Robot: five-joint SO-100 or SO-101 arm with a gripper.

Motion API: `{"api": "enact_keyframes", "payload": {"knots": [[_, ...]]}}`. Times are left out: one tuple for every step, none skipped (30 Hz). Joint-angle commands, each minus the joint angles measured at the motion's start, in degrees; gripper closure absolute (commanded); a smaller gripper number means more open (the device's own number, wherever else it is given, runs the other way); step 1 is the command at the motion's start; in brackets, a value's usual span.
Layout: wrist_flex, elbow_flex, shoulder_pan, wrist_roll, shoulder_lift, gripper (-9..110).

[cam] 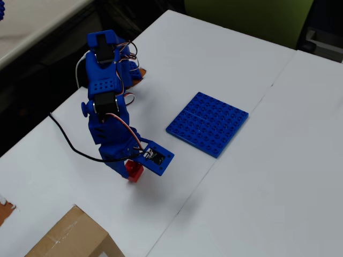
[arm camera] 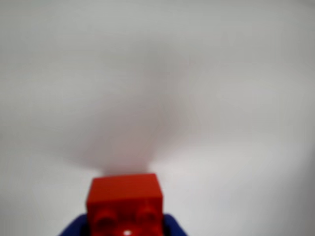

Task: Pick up the 2x2 red block and go up the 8x8 blue block.

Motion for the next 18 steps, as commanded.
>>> {"api": "enact_keyframes", "payload": {"knots": [[1.93,-2.64,-2.46,-0.70,6.68,101],[2.46,-2.64,-3.08,-0.70,7.47,101],[2.99,-2.64,-3.69,-0.62,8.26,101],[3.69,-2.64,-4.22,-0.79,9.14,101],[4.31,-2.64,-4.92,-0.44,9.93,101],[5.01,-2.64,-5.71,-0.09,10.72,101],[5.80,-2.64,-6.42,0.09,11.60,101],[6.42,-2.64,-7.21,0.79,12.48,101],[7.03,-2.64,-8.00,1.05,13.36,101],[7.73,-2.64,-8.79,1.05,14.15,101],[8.35,-2.64,-9.49,1.05,14.85,101],[8.88,-2.64,-10.37,1.14,15.73,101],[9.49,-2.64,-11.34,1.05,16.61,101],[10.02,-2.64,-12.30,1.23,17.49,101],[10.46,-2.64,-13.45,1.76,18.46,101],[10.90,-2.64,-14.50,1.76,19.25,101],[11.25,-2.64,-15.64,2.29,20.13,101],[11.43,-2.64,-16.79,2.81,21.01,101]]}}
